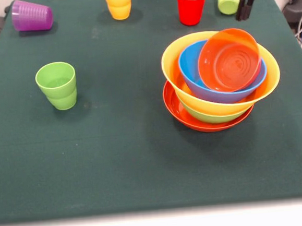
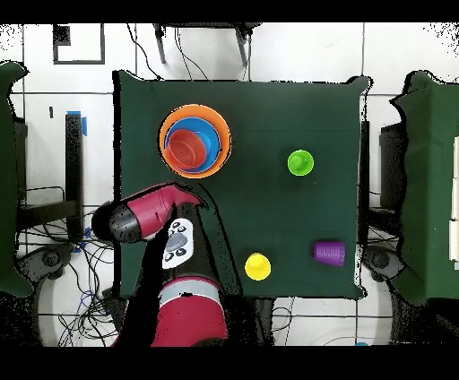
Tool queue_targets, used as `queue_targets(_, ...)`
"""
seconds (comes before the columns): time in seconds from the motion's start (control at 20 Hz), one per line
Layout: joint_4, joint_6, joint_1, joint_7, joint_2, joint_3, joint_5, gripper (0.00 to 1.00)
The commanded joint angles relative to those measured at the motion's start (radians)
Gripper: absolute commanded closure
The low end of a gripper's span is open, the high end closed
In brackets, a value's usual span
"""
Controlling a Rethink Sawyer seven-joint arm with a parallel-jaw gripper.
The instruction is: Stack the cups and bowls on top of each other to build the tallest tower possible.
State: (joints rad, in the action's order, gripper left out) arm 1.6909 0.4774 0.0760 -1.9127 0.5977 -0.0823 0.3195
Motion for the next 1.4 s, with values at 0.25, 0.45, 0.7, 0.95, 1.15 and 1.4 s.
queue_targets(0.25, -0.117, 0.092, 0.024, -0.064, -0.054, -0.058, -0.032, 1.00)
queue_targets(0.45, -0.178, 0.082, 0.032, -0.056, -0.098, -0.051, -0.016, 1.00)
queue_targets(0.7, -0.250, 0.054, 0.018, -0.030, -0.174, -0.055, 0.004, 1.00)
queue_targets(0.95, -0.281, 0.023, 0.001, -0.005, -0.215, -0.060, 0.024, 1.00)
queue_targets(1.15, -0.293, 0.016, -0.011, 0.014, -0.231, -0.063, 0.035, 1.00)
queue_targets(1.4, -0.277, 0.013, -0.017, 0.024, -0.217, -0.065, 0.042, 1.00)
